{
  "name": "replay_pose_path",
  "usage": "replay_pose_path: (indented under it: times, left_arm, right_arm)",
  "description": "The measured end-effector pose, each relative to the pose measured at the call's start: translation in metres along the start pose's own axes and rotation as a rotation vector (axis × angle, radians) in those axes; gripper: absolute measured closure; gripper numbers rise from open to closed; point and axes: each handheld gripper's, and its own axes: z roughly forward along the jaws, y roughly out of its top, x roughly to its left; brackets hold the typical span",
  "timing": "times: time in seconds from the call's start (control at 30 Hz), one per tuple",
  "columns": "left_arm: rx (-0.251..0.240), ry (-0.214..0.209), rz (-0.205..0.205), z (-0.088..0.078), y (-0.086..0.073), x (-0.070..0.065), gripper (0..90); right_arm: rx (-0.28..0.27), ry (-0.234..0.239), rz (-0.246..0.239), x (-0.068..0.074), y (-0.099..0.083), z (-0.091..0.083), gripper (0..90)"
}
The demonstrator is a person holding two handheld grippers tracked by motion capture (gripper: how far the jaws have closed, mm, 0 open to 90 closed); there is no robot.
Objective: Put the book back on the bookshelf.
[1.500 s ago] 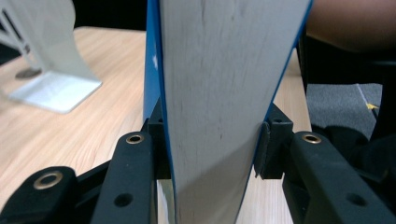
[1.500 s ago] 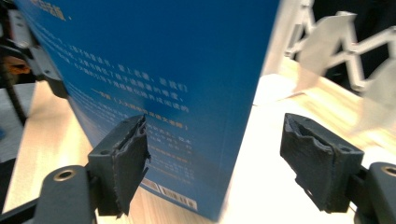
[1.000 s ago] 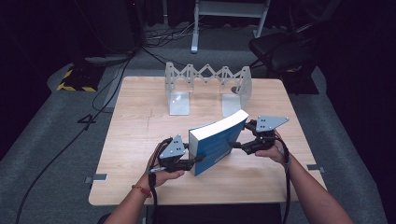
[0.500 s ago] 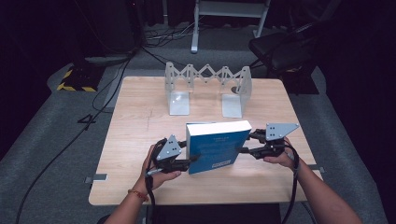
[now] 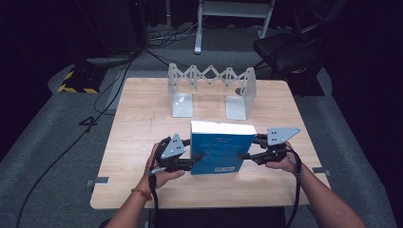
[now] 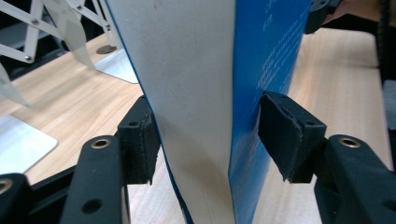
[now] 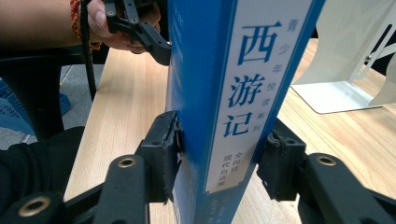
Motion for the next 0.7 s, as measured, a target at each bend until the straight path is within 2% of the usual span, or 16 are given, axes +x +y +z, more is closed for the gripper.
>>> replay_pose_path:
  times: [0.17, 0.27, 0.33, 0.5, 0.57, 0.7]
  left_arm:
    - [0.010, -0.012, -0.001, 0.012, 0.008, 0.002, 38.1]
    - [0.010, -0.024, 0.001, 0.021, 0.012, 0.002, 38.5]
    - [0.009, -0.042, 0.004, 0.029, 0.016, 0.002, 38.5]
    - [-0.003, -0.066, 0.019, 0.046, 0.023, 0.002, 37.9]
    - [-0.014, -0.074, 0.022, 0.050, 0.023, 0.003, 37.7]
    - [-0.027, -0.083, 0.020, 0.051, 0.021, 0.004, 37.5]
  right_arm:
    - [-0.004, -0.014, -0.021, 0.009, 0.000, -0.007, 60.1]
    - [0.011, -0.059, -0.038, 0.018, 0.000, -0.015, 60.6]
    - [0.008, -0.080, -0.023, 0.020, -0.003, -0.020, 60.8]
    - [-0.020, -0.095, 0.030, 0.019, -0.014, -0.035, 60.5]
    - [-0.033, -0.102, 0.050, 0.018, -0.019, -0.037, 59.7]
    - [-0.024, -0.122, 0.057, 0.018, -0.023, -0.031, 58.2]
